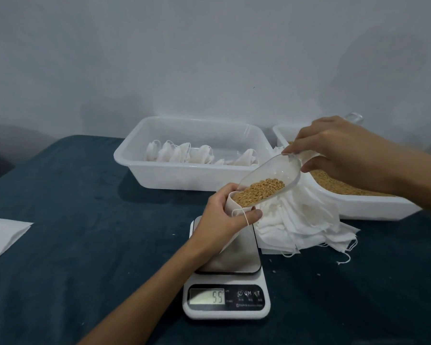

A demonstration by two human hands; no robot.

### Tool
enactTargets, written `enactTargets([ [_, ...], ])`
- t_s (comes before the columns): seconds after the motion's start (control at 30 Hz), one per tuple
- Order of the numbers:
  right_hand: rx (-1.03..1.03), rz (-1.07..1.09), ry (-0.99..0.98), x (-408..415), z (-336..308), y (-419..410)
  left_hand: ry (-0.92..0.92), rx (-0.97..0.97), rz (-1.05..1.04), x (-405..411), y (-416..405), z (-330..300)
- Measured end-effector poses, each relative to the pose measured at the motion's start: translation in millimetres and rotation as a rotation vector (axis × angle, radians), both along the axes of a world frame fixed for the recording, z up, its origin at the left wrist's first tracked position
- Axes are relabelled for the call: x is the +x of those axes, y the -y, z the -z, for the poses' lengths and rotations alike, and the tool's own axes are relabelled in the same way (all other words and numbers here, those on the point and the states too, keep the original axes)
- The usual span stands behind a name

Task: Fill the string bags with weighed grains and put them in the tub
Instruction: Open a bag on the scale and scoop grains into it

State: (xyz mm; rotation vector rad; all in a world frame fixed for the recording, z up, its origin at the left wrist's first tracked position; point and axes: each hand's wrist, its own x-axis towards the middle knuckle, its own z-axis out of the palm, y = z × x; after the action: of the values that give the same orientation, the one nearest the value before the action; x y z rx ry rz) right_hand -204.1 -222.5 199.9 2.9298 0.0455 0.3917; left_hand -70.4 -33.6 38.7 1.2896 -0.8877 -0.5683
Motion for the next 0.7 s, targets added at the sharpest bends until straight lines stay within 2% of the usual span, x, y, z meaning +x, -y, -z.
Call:
enactTargets([
  [0.7,-0.119,-0.053,0.053,1.1,0.3,-7.2,0.012,0.013,-0.100,-3.5,-1.6,-6.7],
])
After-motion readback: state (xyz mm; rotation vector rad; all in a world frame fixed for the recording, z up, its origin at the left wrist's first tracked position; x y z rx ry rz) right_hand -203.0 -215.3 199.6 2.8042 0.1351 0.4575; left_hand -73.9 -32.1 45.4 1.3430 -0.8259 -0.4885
